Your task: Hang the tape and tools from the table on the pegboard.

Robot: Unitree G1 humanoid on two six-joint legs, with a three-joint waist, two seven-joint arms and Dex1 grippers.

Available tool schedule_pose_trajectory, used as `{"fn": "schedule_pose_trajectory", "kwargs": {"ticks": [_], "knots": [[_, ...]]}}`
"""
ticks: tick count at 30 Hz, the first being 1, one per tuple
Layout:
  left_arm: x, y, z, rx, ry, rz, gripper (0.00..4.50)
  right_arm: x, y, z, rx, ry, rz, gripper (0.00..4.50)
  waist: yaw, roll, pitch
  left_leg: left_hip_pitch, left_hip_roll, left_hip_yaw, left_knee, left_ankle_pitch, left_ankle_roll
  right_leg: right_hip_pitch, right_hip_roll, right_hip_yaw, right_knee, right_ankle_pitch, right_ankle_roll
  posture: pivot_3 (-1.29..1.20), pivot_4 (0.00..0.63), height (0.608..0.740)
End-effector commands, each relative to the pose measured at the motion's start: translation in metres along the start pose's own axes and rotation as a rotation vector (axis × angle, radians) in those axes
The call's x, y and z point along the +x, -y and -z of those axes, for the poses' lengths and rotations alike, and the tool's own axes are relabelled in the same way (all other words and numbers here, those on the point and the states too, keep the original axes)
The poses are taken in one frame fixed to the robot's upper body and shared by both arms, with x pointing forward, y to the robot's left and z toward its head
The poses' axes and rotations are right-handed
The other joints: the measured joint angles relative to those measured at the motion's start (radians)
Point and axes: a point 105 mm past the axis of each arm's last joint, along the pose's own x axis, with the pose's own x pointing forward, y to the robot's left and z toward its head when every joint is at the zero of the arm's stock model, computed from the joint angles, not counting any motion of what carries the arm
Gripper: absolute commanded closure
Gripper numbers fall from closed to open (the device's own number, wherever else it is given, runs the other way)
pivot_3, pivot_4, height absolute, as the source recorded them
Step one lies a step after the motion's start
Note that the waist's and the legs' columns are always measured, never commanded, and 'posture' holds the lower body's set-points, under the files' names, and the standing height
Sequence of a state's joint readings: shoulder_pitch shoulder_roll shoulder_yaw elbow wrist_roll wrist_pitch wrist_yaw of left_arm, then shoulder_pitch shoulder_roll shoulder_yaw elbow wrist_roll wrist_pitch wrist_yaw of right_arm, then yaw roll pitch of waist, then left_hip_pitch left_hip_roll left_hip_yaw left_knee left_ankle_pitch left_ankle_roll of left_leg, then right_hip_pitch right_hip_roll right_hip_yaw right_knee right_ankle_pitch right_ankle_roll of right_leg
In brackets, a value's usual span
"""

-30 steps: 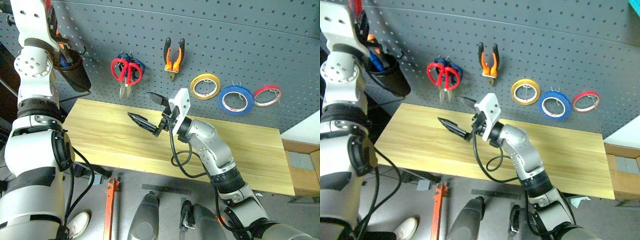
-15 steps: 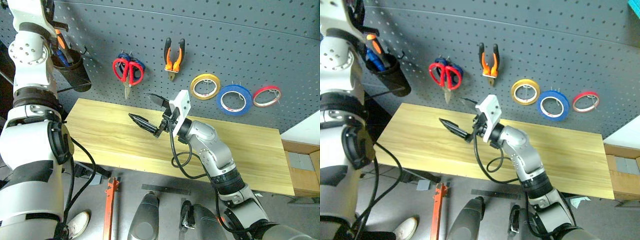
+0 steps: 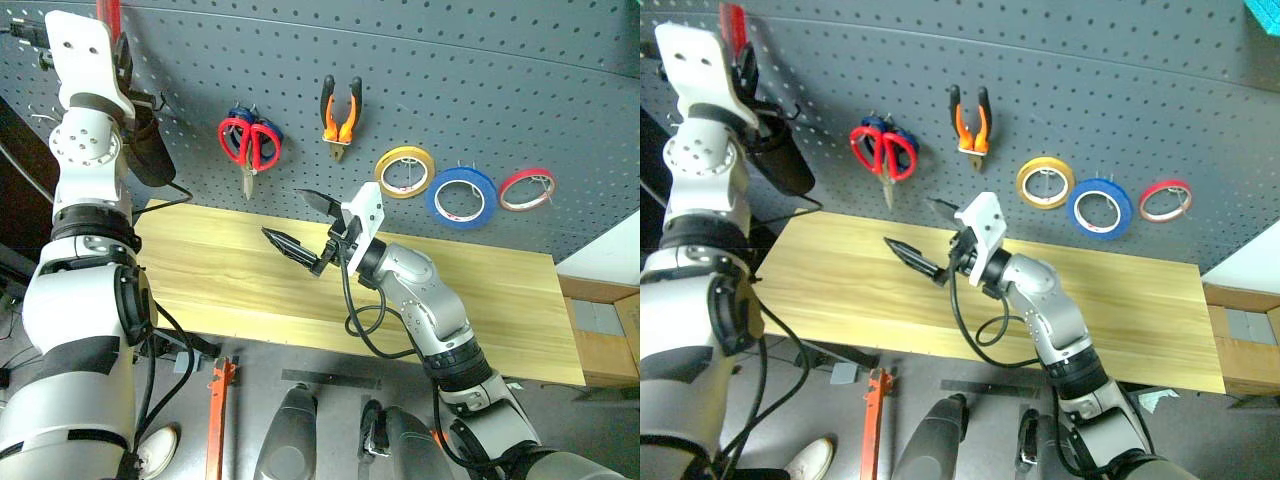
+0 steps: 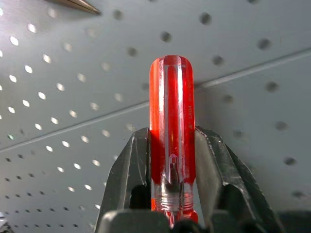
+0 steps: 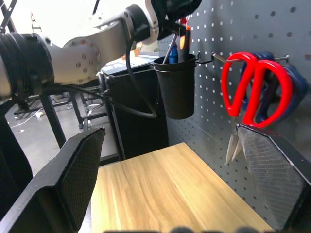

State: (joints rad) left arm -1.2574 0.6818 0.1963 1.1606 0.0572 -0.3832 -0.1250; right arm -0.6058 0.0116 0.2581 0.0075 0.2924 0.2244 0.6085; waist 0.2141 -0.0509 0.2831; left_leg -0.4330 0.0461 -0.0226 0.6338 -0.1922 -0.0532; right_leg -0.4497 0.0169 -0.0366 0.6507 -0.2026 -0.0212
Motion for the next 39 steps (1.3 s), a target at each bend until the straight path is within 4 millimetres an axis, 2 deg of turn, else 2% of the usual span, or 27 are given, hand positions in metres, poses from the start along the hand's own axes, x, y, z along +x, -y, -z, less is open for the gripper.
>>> {"fn": "schedule_pose_trajectory", "kwargs": {"ticks": [1,7,17,18,24,28,30,33,36,37,39], "knots": [[0.001,-0.012,-0.02,-0.009,0.086,-0.044,3.63,0.0,-0.004,-0.012,-0.03,0.04,-0.012,0.0,-0.004,0.0,0.0,0.0,0.0,0.0,0.0,0.0,0.0,0.0,0.0,0.0,0.0,0.0,0.0,0.32,0.25,0.74],[-0.012,-0.019,-0.005,-0.015,0.054,-0.081,3.63,-0.002,-0.004,-0.012,-0.038,0.036,-0.013,0.0,-0.022,0.0,0.0,0.001,0.0,0.0,0.001,0.0,0.0,0.0,0.0,0.001,0.001,0.0,0.0,0.32,0.25,0.74],[-0.018,-0.028,-0.003,-0.017,0.039,-0.118,0.2,-0.002,-0.006,-0.011,-0.037,0.032,-0.025,0.0,-0.028,0.001,0.0,0.001,0.0,-0.002,0.009,0.0,0.0,0.0,0.0,0.0,0.011,-0.001,-0.001,0.33,0.252,0.74],[-0.018,-0.028,-0.003,-0.017,0.037,-0.119,0.02,-0.002,-0.006,-0.011,-0.037,0.032,-0.026,0.0,-0.028,0.001,0.0,0.001,0.0,-0.001,0.01,0.0,0.001,0.0,0.0,0.0,0.011,-0.001,-0.001,0.33,0.251,0.74],[-0.026,-0.021,0.002,-0.077,0.029,-0.105,0.02,-0.005,-0.005,-0.012,-0.049,0.028,-0.022,0.0,-0.027,0.001,0.0,0.002,0.001,-0.001,0.011,0.002,0.003,0.001,-0.001,0.0,0.012,-0.001,-0.001,0.32,0.248,0.74],[-0.041,-0.013,-0.008,-0.091,0.068,-0.089,0.02,-0.015,-0.002,-0.014,-0.061,0.018,-0.011,0.0,-0.027,0.001,0.0,0.001,0.001,-0.001,0.01,0.002,0.002,0.002,-0.001,0.0,0.011,-0.001,-0.001,0.31,0.246,0.74],[-0.056,-0.004,-0.014,-0.104,0.067,-0.103,0.02,-0.022,0.002,-0.016,-0.064,0.006,0.015,0.0,-0.028,0.001,0.001,0.001,0.001,-0.001,0.01,0.002,0.002,0.002,-0.002,0.0,0.01,-0.001,-0.001,0.31,0.247,0.74],[-0.082,0.031,-0.028,-0.155,0.065,0.004,0.02,-0.034,0.008,-0.015,-0.09,-0.035,0.069,0.0,-0.028,0.002,0.001,0.001,0.001,-0.001,0.01,0.002,0.002,0.003,-0.003,0.002,0.008,-0.001,-0.001,0.31,0.245,0.74],[-0.112,0.076,-0.023,-0.309,-0.056,0.15,0.02,-0.047,0.01,-0.012,-0.083,-0.074,0.132,0.0,-0.025,0.002,0.001,0.001,0.002,-0.002,0.01,0.002,0.002,0.005,-0.004,0.001,0.008,-0.001,-0.001,0.32,0.241,0.74],[-0.129,0.095,-0.018,-0.362,-0.113,0.21,0.02,-0.054,0.01,-0.009,-0.079,-0.092,0.159,0.0,-0.025,0.002,0.001,0.003,0.002,-0.002,0.01,0.002,0.002,0.007,-0.004,0.001,0.007,-0.001,-0.002,0.32,0.24,0.74],[-0.157,0.117,-0.006,-0.433,-0.229,0.261,0.02,-0.064,0.01,-0.004,-0.072,-0.118,0.202,0.0,-0.026,0.003,0.0,0.005,0.002,-0.001,0.009,0.002,0.002,0.009,-0.004,0.002,0.006,-0.001,-0.002,0.32,0.236,0.74]]}}
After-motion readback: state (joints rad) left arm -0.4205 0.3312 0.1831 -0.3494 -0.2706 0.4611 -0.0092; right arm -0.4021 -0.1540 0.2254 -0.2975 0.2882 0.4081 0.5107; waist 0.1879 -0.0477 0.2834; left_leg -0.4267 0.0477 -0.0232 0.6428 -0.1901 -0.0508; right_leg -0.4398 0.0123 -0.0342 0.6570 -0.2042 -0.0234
